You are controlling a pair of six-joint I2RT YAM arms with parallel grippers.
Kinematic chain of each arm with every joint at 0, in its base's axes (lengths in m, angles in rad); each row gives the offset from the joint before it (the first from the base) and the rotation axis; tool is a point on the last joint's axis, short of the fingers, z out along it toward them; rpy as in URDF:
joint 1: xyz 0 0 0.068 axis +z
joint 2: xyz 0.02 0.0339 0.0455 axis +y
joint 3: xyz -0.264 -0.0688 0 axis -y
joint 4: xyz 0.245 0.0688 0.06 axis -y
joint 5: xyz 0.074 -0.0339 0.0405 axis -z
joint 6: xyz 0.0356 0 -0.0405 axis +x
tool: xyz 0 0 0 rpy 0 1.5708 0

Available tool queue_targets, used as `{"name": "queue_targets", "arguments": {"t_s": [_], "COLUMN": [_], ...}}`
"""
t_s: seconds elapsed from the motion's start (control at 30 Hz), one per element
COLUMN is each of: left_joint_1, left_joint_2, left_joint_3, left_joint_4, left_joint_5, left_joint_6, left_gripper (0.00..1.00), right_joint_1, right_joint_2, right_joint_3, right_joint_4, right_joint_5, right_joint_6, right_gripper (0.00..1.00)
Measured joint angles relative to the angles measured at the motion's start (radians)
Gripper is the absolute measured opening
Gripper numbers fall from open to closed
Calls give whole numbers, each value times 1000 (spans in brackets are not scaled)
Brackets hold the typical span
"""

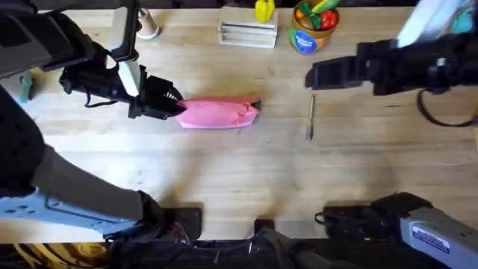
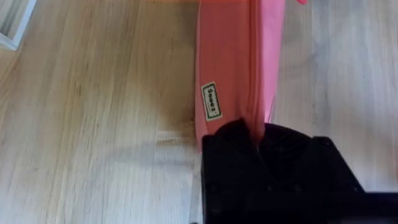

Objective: Unzip the bag, pick up the pens from the table one at a time and place them inside, then zip the bag closed.

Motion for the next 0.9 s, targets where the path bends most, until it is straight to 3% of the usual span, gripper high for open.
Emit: {"name": "queue_targets", "arguments": {"t_s": [0.3,0.43,0.7,0.9], "left_joint_1": [0,0,0,0], "left_joint_2": [0,0,0,0], "left_joint_3": [0,0,0,0], "left_joint_4": [0,0,0,0], "left_joint_5": [0,0,0,0], "left_joint_6": [0,0,0,0], "left_gripper": [44,44,44,44], "right_joint_1": [301,391,460,462], "right_joint_2": [199,277,435,495], "right_joint_3": [-104,-112,-112,-114], "right_joint_4": [259,359,427,518], "right_joint_5": [5,6,6,8], "right_joint_6": [317,433,559,611], "right_gripper": [997,998,976,871]}}
